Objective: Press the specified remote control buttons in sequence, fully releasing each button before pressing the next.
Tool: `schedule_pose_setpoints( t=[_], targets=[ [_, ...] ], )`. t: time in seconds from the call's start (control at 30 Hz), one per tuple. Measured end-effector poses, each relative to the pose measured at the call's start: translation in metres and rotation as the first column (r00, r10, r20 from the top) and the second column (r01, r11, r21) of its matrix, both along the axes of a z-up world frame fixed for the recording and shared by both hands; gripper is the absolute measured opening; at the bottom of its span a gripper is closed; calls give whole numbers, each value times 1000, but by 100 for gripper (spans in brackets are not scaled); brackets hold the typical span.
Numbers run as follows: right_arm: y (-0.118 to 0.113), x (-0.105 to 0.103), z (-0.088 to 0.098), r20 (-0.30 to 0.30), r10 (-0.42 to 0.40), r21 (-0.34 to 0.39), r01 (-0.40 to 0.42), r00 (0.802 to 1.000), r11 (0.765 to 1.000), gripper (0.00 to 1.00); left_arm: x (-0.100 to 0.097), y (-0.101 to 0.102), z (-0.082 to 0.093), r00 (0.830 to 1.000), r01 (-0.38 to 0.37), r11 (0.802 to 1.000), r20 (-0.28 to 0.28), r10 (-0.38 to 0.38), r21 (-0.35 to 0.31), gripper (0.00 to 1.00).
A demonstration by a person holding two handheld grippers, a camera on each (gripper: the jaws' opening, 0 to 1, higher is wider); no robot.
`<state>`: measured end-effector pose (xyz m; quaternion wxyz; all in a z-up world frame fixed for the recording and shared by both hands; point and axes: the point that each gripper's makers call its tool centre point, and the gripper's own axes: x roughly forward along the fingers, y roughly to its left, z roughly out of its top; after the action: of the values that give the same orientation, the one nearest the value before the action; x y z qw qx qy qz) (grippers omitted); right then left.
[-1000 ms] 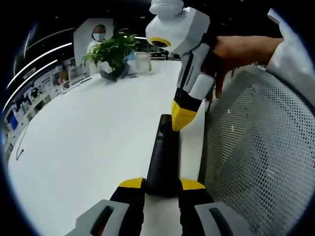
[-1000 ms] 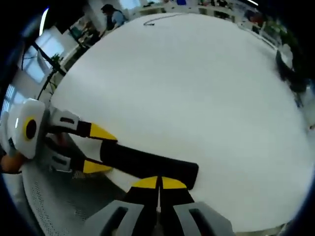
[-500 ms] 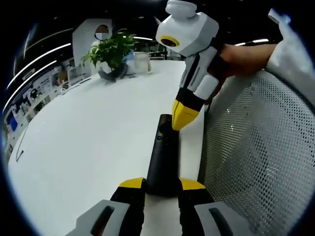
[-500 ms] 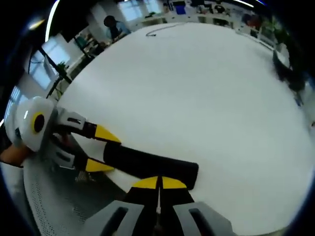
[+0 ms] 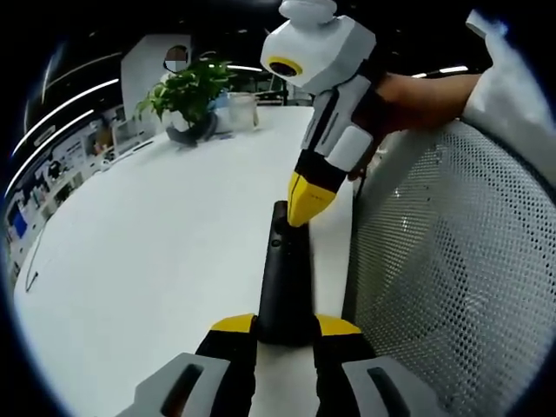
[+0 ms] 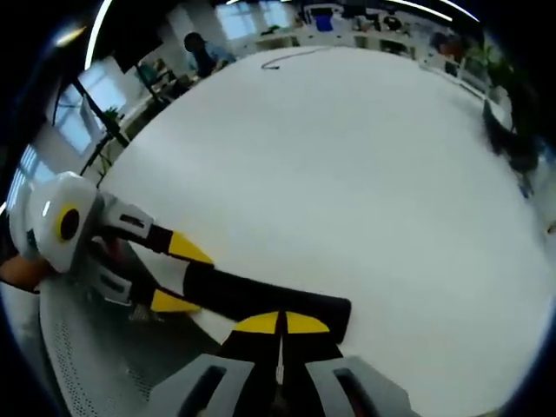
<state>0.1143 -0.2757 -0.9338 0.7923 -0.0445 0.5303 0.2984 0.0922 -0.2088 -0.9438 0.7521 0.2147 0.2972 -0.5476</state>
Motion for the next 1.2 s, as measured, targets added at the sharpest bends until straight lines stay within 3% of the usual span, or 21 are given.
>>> schedule_pose_setpoints(
  t=[0.63,1.1,1.2],
  targets=[
    [1,-2,-3,-6,22,-22,-22,1000,1000,0,-3,0,0,1000,11,1000,-2,-11,2,24],
    [1,2,-4,27,38,-32,-37,999,999,0,-2,0,-1,1000,15,1000,-1,-15,4,25],
    [2,2,-4,41,71,-54,-69,997,996,0,-2,0,-1,1000,9,1000,0,-9,3,25]
  ],
)
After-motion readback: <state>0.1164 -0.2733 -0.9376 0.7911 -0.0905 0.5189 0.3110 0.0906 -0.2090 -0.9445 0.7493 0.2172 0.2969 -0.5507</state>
